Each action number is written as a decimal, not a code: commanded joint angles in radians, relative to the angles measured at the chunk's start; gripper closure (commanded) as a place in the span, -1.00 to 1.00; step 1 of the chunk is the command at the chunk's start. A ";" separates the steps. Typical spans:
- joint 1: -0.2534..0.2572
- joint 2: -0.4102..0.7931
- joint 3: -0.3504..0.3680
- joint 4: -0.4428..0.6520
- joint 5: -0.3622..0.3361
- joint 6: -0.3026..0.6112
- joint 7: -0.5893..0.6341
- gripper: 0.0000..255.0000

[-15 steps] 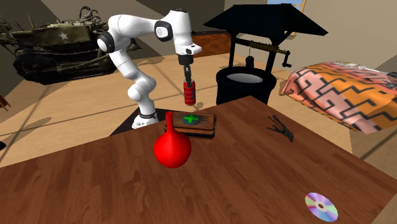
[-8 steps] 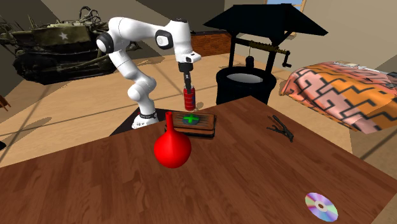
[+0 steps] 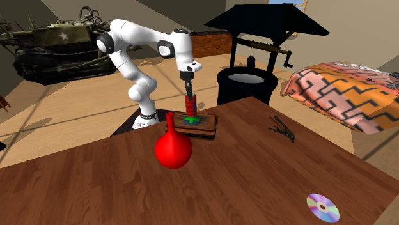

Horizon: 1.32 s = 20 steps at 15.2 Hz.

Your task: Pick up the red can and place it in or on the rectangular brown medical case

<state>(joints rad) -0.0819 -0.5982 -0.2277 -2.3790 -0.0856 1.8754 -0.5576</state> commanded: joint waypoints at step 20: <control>-0.001 -0.011 0.003 0.063 0.001 -0.073 -0.003 -1.00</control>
<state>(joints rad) -0.0839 -0.6077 -0.2281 -2.3460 -0.0864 1.8352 -0.5625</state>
